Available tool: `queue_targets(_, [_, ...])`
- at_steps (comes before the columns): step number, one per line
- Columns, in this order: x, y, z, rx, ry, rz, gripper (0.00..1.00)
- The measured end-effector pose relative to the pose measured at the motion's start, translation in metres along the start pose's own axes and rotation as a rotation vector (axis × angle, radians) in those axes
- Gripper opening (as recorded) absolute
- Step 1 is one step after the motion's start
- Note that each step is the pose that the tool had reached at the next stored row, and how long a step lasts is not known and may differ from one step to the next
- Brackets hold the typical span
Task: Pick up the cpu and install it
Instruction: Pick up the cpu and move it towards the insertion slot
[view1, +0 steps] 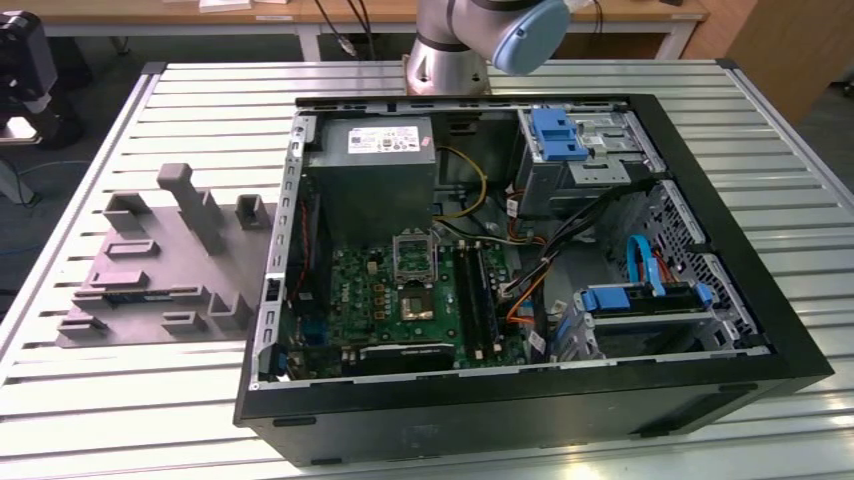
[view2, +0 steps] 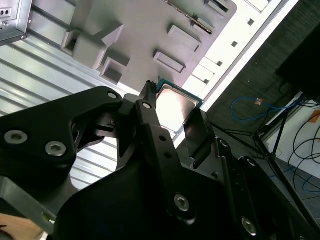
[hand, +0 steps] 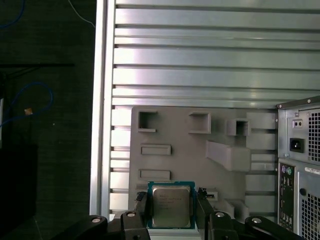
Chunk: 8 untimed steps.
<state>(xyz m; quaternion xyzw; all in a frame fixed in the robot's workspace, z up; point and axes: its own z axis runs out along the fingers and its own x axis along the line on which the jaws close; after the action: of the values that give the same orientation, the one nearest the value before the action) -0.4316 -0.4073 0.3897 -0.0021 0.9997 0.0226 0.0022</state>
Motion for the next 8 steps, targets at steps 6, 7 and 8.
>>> queue_targets(6, [-0.0018, 0.0000, 0.0001, 0.0000, -0.0001, 0.000, 0.47])
queue_targets(7, [-0.0020, 0.0000, 0.0001, 0.0000, -0.0001, 0.000, 0.47])
queue_targets(8, [-0.0023, 0.0000, 0.0000, 0.0000, 0.0000, 0.000, 0.47])
